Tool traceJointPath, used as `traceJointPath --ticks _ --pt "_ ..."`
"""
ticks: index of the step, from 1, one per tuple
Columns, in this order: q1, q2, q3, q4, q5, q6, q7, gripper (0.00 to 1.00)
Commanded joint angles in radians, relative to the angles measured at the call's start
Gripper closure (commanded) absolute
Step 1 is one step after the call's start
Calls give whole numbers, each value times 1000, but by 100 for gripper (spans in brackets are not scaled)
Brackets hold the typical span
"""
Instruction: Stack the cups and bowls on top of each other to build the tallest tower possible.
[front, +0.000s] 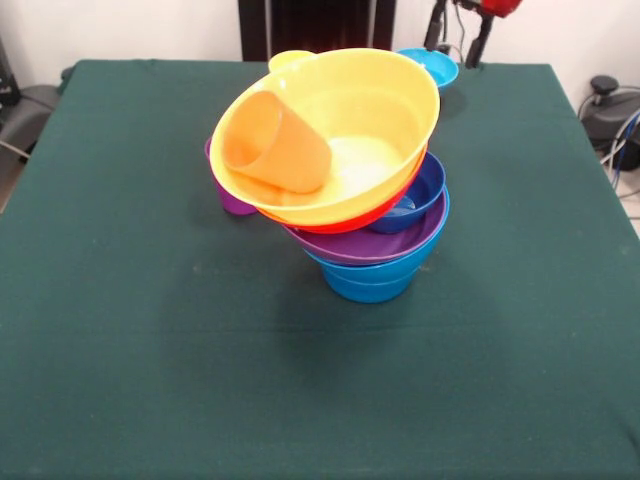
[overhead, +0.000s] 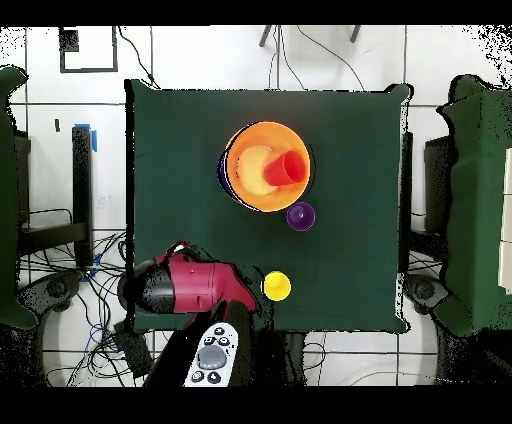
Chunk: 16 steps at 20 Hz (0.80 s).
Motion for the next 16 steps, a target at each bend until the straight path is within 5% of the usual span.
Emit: traceJointPath --ticks 1,16 --pt "15 41 70 66 59 35 166 0" --pt "36 146 78 101 109 -117 176 0"
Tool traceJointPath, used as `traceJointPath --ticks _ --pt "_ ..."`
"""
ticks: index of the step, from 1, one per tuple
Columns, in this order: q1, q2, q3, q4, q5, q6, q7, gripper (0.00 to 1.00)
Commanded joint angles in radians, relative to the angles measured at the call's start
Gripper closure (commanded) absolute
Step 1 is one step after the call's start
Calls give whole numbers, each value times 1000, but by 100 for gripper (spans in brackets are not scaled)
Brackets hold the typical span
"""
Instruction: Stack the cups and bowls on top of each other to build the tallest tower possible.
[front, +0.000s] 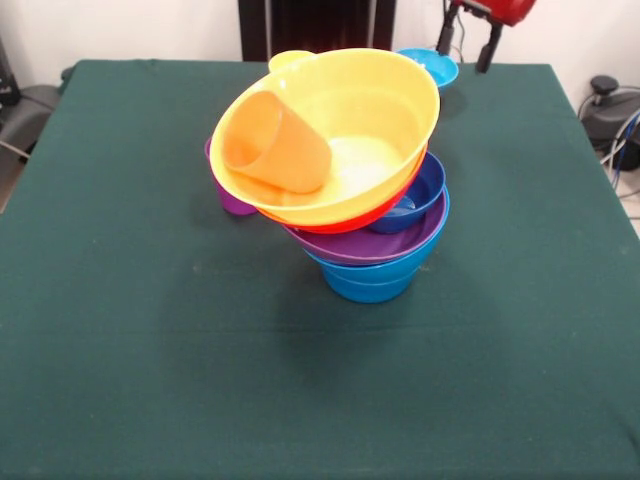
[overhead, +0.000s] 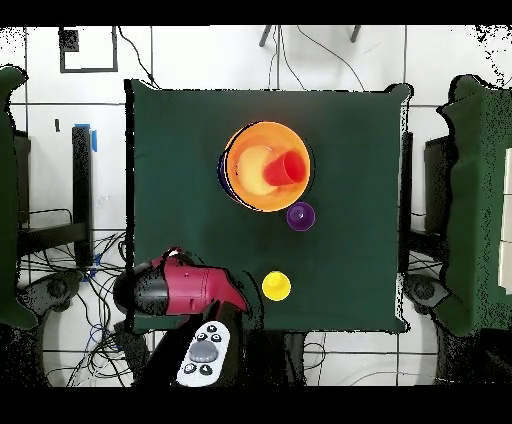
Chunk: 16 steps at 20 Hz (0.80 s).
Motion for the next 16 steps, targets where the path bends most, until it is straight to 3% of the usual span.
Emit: traceJointPath --ticks 1,16 --pt "10 102 72 78 33 -102 178 0" --pt "27 129 104 149 65 -184 204 0"
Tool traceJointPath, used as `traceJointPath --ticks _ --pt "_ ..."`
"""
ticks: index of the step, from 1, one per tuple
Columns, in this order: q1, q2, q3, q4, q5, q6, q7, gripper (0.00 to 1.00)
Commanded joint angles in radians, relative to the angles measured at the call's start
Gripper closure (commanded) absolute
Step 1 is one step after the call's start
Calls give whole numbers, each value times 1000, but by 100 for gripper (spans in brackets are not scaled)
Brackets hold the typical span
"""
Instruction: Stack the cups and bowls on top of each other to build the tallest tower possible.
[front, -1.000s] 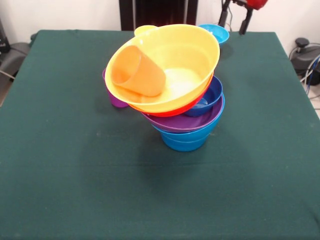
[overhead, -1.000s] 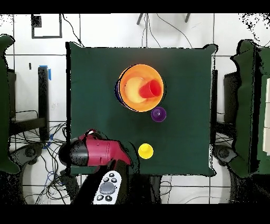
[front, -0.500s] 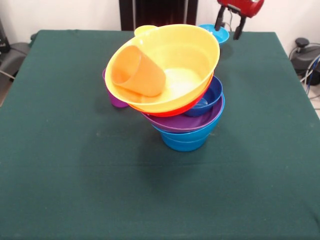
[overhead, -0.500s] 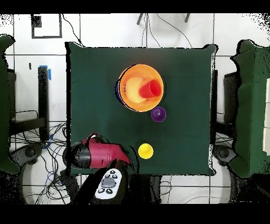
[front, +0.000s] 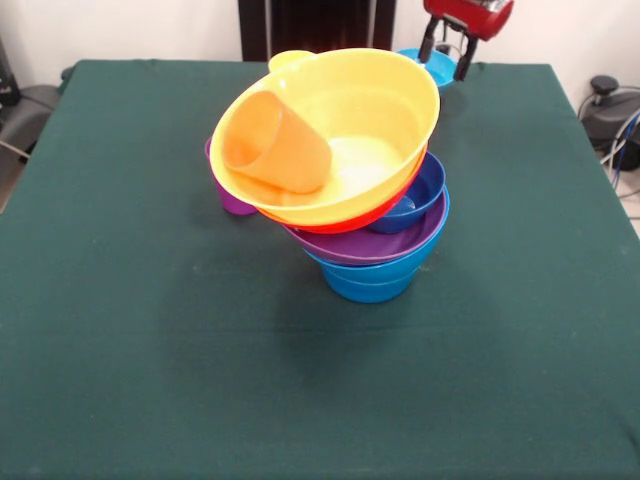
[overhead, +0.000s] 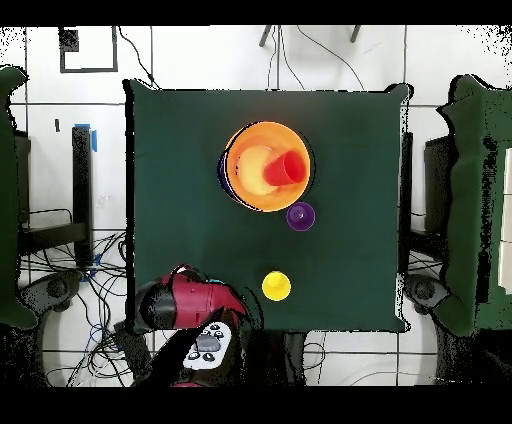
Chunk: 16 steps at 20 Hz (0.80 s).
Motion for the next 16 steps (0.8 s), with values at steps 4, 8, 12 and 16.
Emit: traceJointPath --ticks 4,8,12,16 --pt "30 51 111 74 79 -80 212 0" --pt "38 67 119 73 96 -105 221 0" --pt "46 76 136 79 118 -126 228 0" --pt "50 75 139 84 131 -132 223 0"
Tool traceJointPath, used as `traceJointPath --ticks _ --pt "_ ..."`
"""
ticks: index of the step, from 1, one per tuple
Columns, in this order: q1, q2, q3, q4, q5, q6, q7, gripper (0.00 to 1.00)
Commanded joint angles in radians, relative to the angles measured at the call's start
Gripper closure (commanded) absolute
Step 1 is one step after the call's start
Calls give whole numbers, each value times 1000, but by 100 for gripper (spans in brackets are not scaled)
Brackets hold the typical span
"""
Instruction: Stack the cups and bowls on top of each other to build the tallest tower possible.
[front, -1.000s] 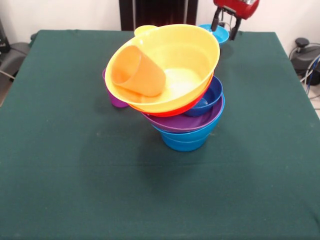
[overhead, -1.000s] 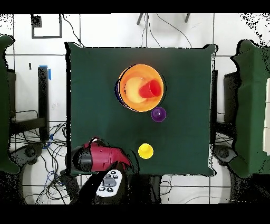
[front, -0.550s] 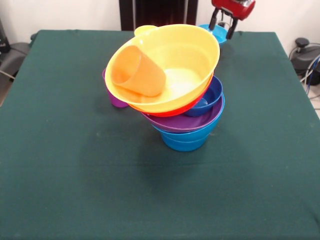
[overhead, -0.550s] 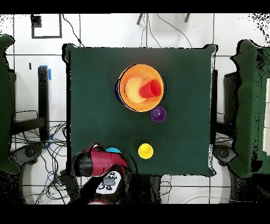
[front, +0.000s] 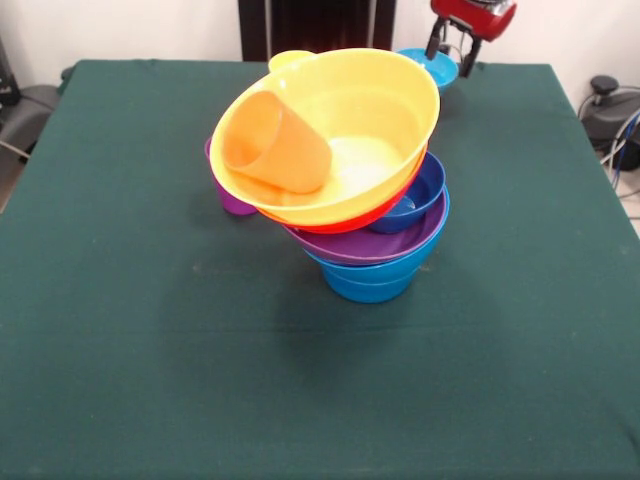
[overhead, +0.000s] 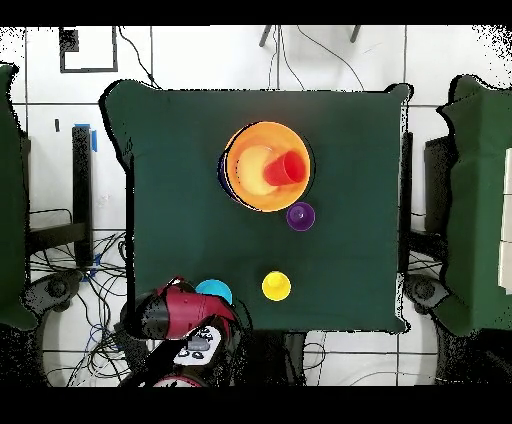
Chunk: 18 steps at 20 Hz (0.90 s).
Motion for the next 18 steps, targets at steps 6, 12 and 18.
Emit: traceJointPath --ticks 6,12,18 --pt "11 81 117 6 84 -135 211 0" --pt "4 104 112 -10 89 -149 196 0" --pt "-7 115 124 0 85 -162 192 0"
